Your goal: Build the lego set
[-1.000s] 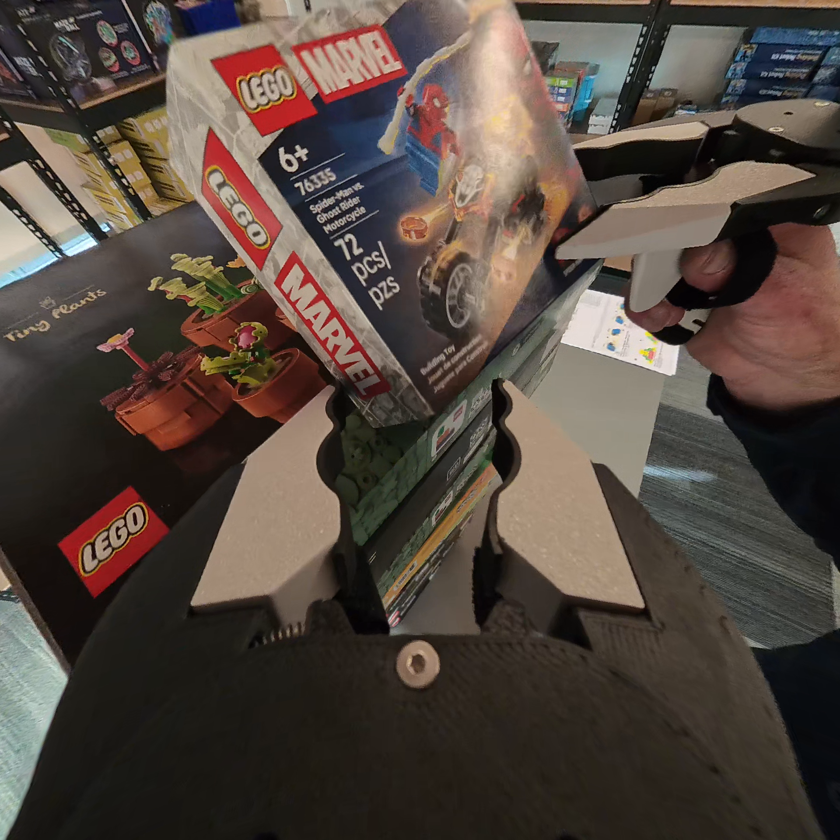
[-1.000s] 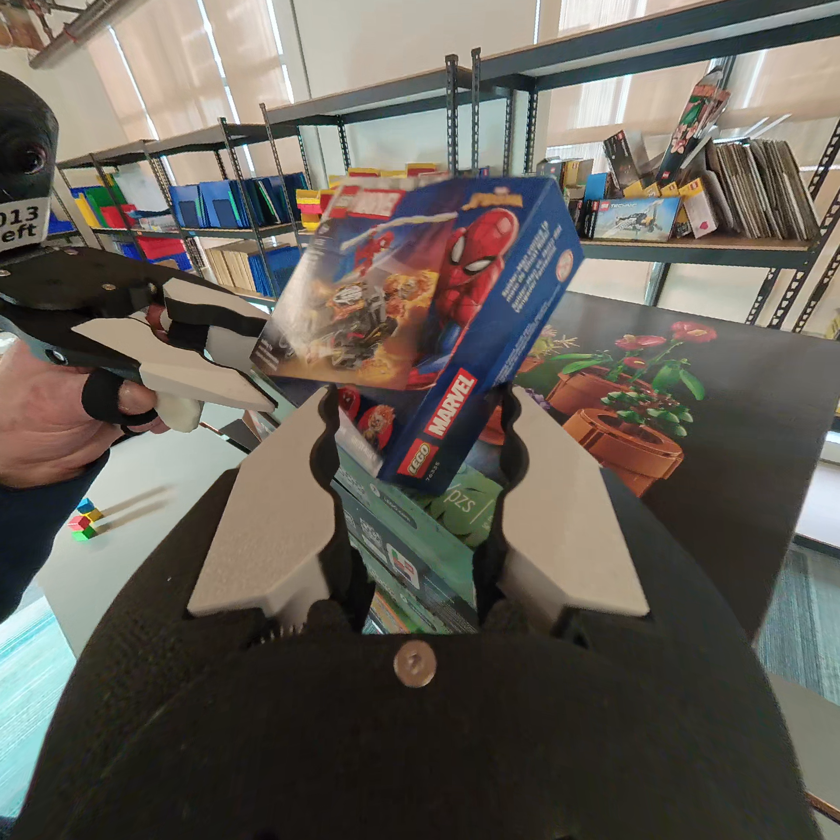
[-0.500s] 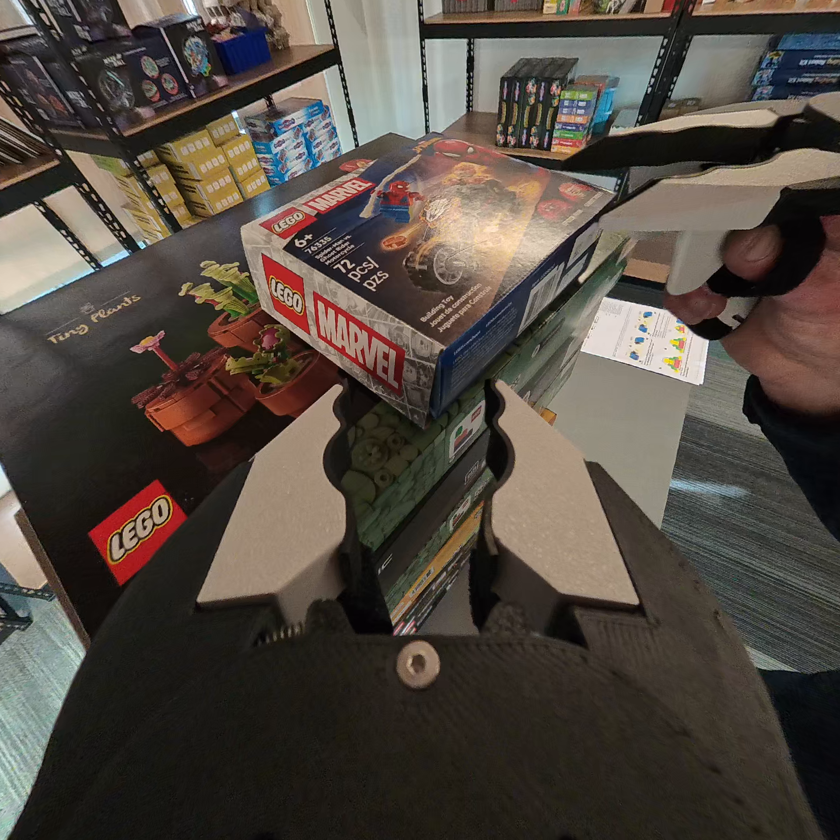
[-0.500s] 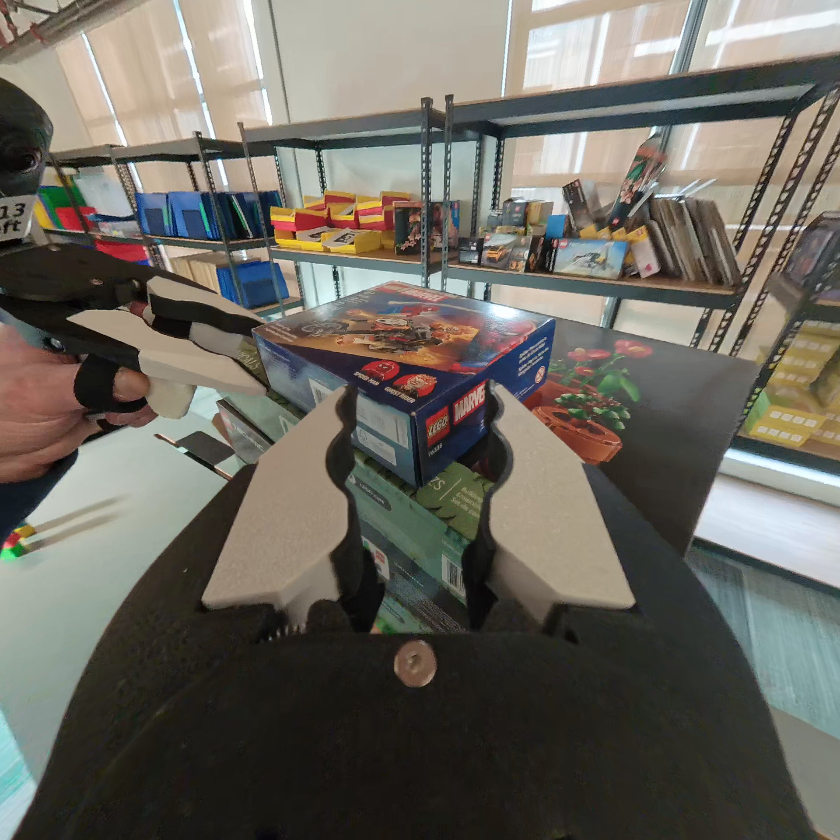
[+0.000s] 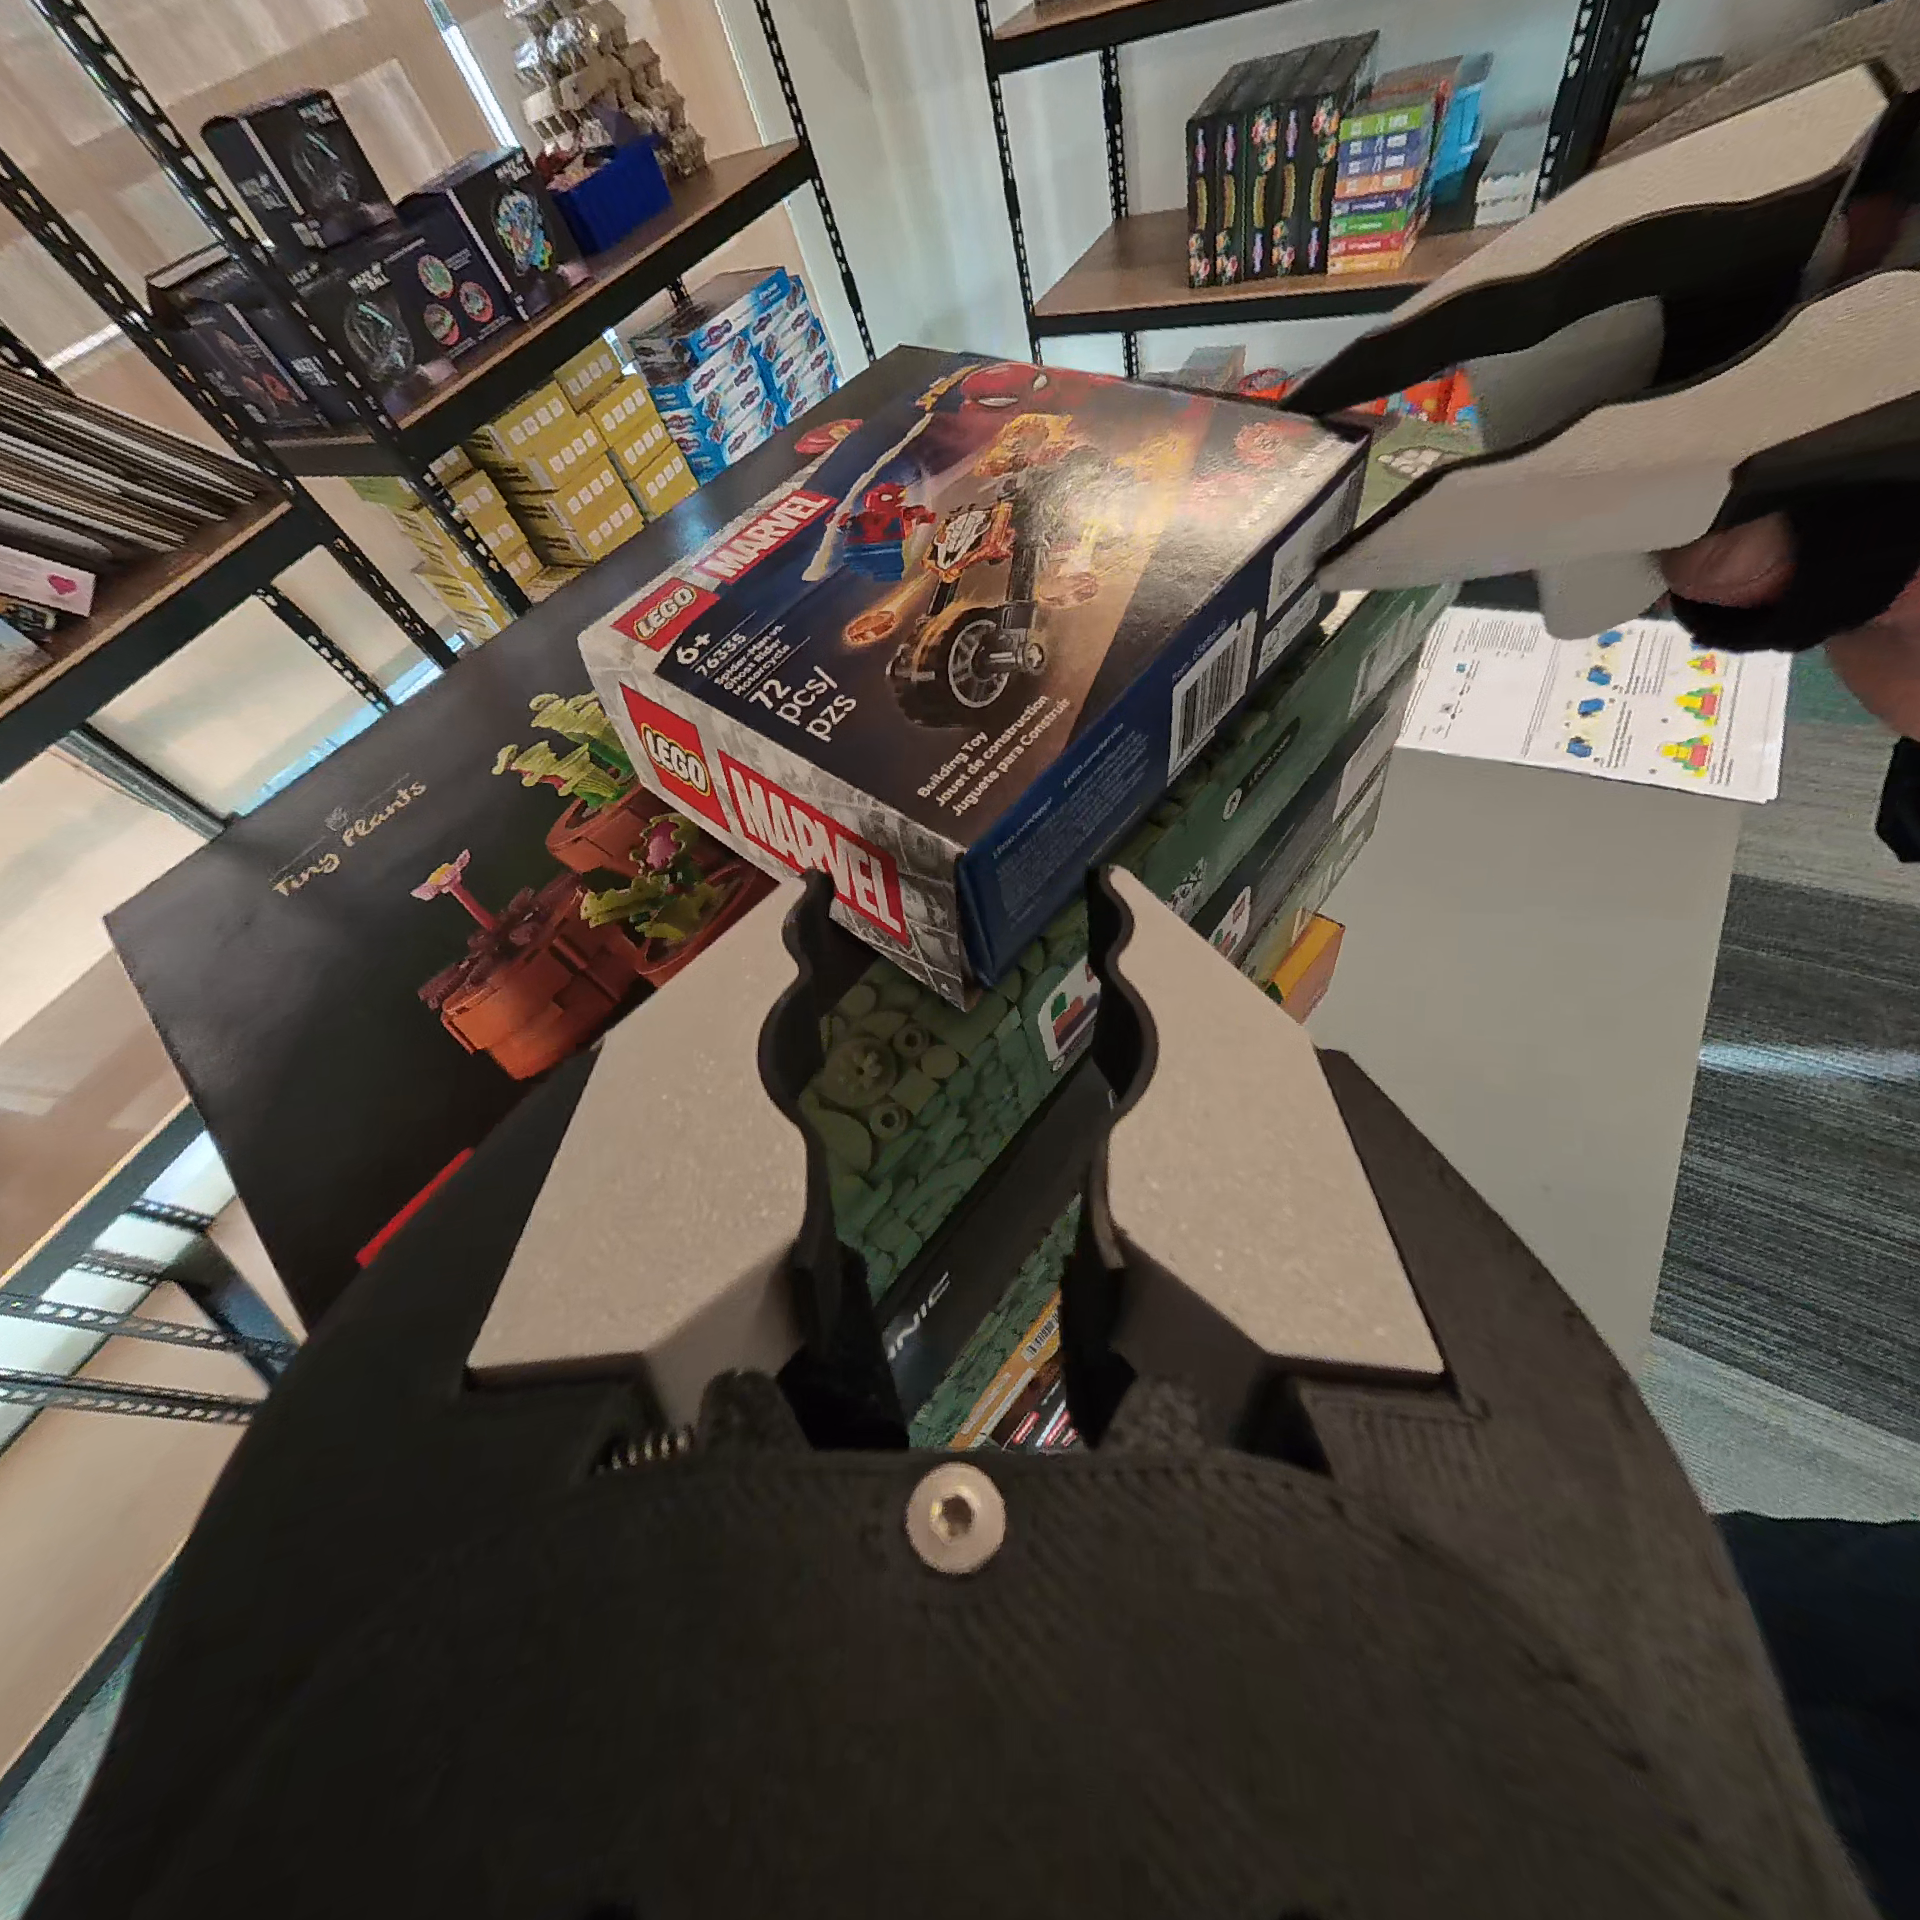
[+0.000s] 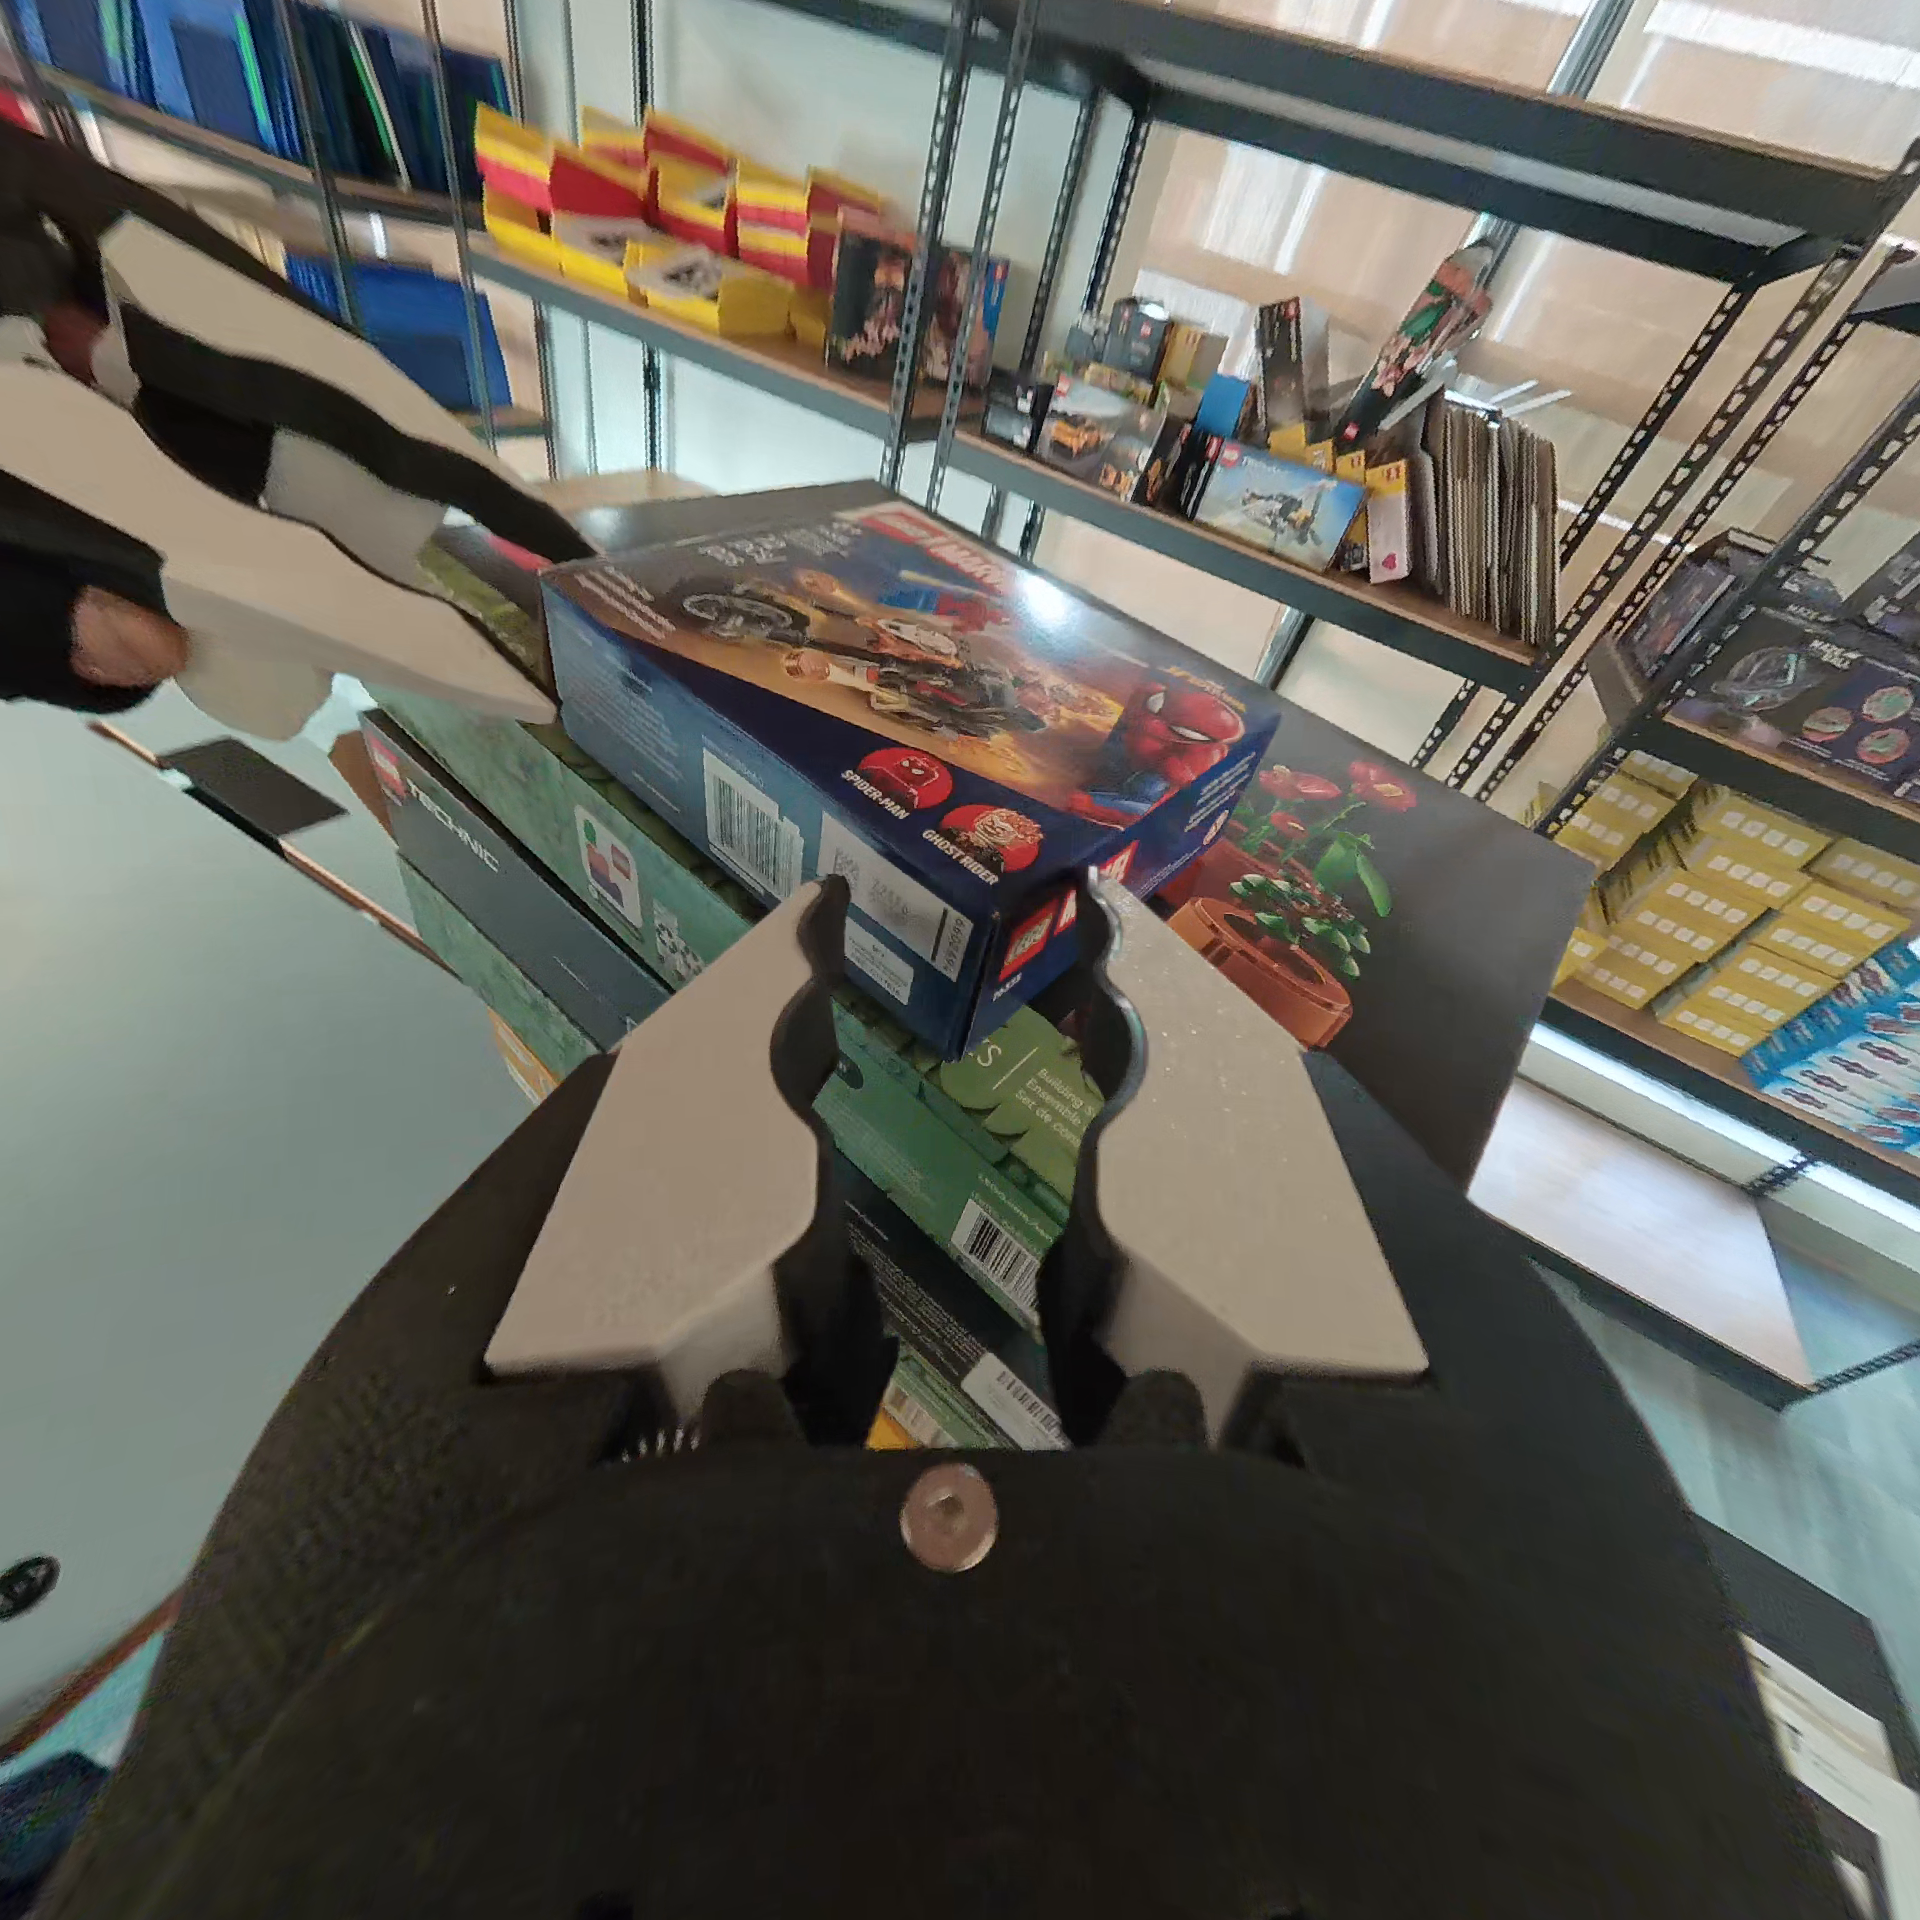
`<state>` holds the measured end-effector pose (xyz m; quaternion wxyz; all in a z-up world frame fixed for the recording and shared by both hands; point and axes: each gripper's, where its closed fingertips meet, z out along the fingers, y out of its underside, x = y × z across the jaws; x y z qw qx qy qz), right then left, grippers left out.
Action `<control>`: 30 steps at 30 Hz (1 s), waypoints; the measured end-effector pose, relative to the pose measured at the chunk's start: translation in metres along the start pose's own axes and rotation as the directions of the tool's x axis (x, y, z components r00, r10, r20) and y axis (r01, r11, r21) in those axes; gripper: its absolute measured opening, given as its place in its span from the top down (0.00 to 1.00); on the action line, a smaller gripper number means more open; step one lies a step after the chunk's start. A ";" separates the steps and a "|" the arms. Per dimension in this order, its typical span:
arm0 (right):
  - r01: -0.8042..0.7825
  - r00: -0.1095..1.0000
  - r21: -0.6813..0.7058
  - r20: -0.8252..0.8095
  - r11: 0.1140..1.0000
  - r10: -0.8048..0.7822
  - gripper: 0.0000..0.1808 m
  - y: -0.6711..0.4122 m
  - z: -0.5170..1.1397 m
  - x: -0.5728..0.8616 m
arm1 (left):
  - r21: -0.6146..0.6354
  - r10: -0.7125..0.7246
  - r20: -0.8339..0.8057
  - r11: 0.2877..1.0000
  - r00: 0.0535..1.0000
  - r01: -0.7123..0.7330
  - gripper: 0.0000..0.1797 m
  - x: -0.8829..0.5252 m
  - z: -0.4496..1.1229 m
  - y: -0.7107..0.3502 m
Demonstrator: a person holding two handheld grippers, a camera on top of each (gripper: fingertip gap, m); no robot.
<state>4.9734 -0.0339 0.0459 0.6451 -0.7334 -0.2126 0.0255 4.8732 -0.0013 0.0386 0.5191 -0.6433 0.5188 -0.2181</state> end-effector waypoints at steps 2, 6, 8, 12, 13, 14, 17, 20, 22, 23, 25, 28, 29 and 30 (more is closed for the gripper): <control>0.032 0.999 -0.041 -0.011 0.999 -0.033 0.75 0.002 0.006 0.001 | -0.018 0.015 0.011 1.000 1.000 -0.015 0.73 -0.003 0.004 0.000; 0.077 0.996 -0.081 -0.030 0.994 -0.079 0.76 0.000 0.014 0.006 | -0.059 0.031 0.023 0.998 0.999 -0.030 0.73 -0.008 0.012 0.001; 0.097 0.994 -0.109 -0.033 0.989 -0.101 0.77 0.002 0.019 0.009 | -0.076 0.040 0.041 0.996 0.998 -0.037 0.73 -0.014 0.015 0.001; 0.113 0.993 -0.136 -0.027 0.984 -0.118 0.78 0.001 0.029 0.012 | -0.111 0.038 0.087 0.993 0.995 -0.029 0.75 -0.029 0.019 0.003; 0.109 0.993 -0.141 -0.025 0.984 -0.114 0.78 0.001 0.032 0.013 | -0.121 0.037 0.088 0.992 0.995 -0.026 0.74 -0.031 0.021 0.004; 0.107 0.994 -0.147 -0.019 0.983 -0.111 0.77 0.001 0.034 0.013 | -0.123 0.030 0.079 0.992 0.996 -0.020 0.74 -0.030 0.023 0.005; 0.106 0.994 -0.134 -0.011 0.985 -0.108 0.77 0.001 0.034 0.014 | -0.126 0.030 0.088 0.992 0.996 -0.019 0.73 -0.033 0.023 0.008; 0.099 0.995 -0.105 -0.012 0.990 -0.100 0.77 0.001 0.029 0.015 | -0.095 0.018 0.103 0.995 0.994 -0.008 0.70 -0.035 0.016 0.007; 0.090 0.996 -0.072 -0.021 0.993 -0.092 0.77 -0.001 0.024 0.016 | -0.062 0.015 0.115 0.998 0.993 -0.008 0.69 -0.036 0.009 0.004; 0.088 0.996 -0.051 -0.023 0.995 -0.089 0.77 -0.002 0.021 0.016 | -0.054 0.012 0.121 0.999 0.993 -0.005 0.68 -0.036 0.005 0.004; 0.097 0.995 -0.005 -0.020 0.995 -0.097 0.77 -0.006 0.014 0.012 | -0.035 0.007 0.165 0.999 0.986 -0.001 0.60 -0.041 -0.001 0.004; 0.097 0.995 0.059 -0.022 0.994 -0.096 0.77 -0.010 0.003 0.006 | -0.033 -0.011 0.193 0.999 0.981 0.018 0.54 -0.043 -0.009 0.009; 0.095 0.995 0.073 -0.022 0.993 -0.094 0.77 -0.011 0.001 0.003 | -0.032 -0.007 0.216 0.999 0.976 0.014 0.52 -0.045 -0.013 0.010; 0.097 0.995 0.085 -0.027 0.992 -0.095 0.77 -0.012 -0.002 0.002 | -0.029 0.005 0.244 1.000 0.970 0.002 0.53 -0.046 -0.018 0.009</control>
